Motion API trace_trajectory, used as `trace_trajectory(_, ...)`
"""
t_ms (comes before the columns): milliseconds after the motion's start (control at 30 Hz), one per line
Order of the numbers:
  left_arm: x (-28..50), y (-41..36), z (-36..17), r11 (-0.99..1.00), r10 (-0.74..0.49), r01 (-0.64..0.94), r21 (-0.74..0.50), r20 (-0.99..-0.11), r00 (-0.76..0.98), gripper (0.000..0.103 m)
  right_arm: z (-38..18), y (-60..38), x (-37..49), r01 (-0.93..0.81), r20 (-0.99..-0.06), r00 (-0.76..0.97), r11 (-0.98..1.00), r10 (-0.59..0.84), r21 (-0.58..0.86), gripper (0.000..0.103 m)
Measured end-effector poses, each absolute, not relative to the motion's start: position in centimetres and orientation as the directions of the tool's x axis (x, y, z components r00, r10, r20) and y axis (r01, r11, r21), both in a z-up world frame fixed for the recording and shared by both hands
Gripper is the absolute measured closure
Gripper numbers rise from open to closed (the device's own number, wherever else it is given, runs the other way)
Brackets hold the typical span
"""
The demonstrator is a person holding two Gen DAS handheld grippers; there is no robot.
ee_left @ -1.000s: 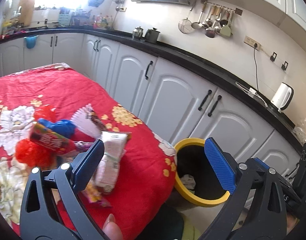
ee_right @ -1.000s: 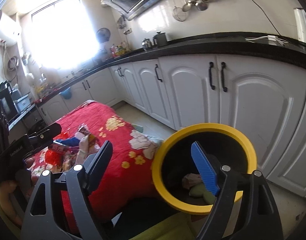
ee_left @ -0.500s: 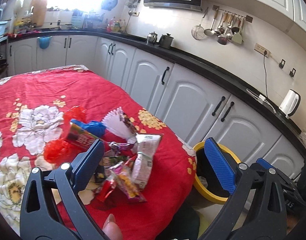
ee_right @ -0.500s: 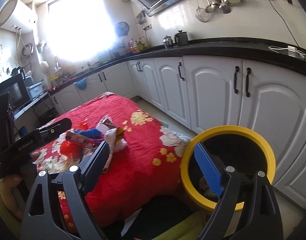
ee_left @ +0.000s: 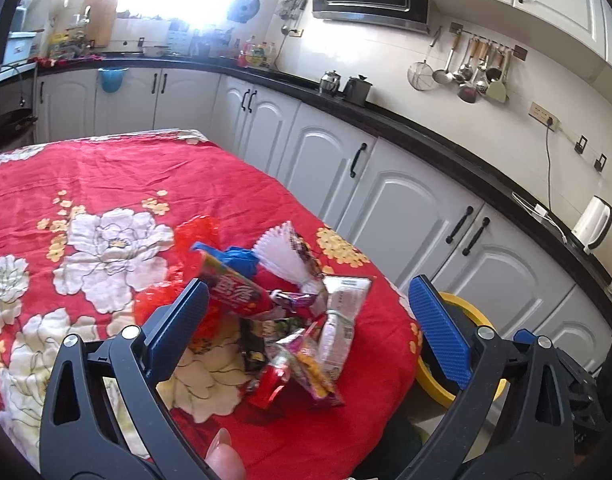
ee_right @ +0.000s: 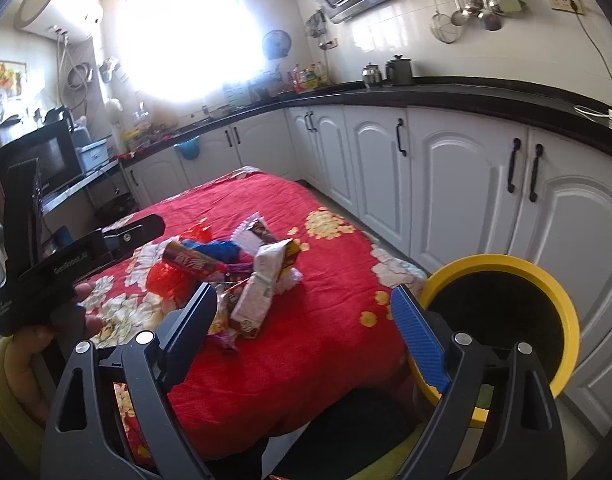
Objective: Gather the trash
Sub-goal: 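Move both grippers back over the trash pile on the table, then grasp the red can lid with the left gripper while the right gripper grasps a snack wrapper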
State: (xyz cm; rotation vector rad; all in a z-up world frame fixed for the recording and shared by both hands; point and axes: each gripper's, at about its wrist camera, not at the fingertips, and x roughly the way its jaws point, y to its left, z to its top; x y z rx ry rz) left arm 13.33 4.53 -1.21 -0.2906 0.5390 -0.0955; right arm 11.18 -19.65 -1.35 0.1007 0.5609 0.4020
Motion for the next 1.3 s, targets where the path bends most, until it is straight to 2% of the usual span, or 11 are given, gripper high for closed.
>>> trace_trajectory(633,14.6,10.3,-2.9,0.940,-0.142,-0.050,-0.337,-0.520,0.842,0.012,-3.9,-13.0,13.8,-0.468,-0.583,0.654,0.863,0.482,0.188,0.017)
trace_trajectory(767,15.5,10.4,-3.1,0.943,-0.158,-0.031,-0.332,-0.528,0.835,0.021,-5.0,-12.0,14.2,-0.484,-0.606,0.627,0.854,0.491,0.191,0.018)
trace_trajectory(867,16.3,10.5,-3.5,0.939,-0.181,-0.019,-0.344,-0.540,0.822,0.031,-5.8,-11.3,14.4,-0.505,-0.623,0.605,0.844,0.495,0.180,0.024)
trace_trajectory(1000,17.4,10.5,-4.3,0.930,-0.207,-0.018,-0.367,-0.564,0.799,0.039,-7.2,-10.4,15.0,-0.528,-0.655,0.565,0.830,0.502,0.181,0.034)
trace_trajectory(1300,18.5,10.6,-5.4,0.928,-0.204,-0.038,-0.371,-0.591,0.781,0.040,-9.2,-8.6,15.8,-0.568,-0.698,0.507,0.805,0.506,0.171,0.063)
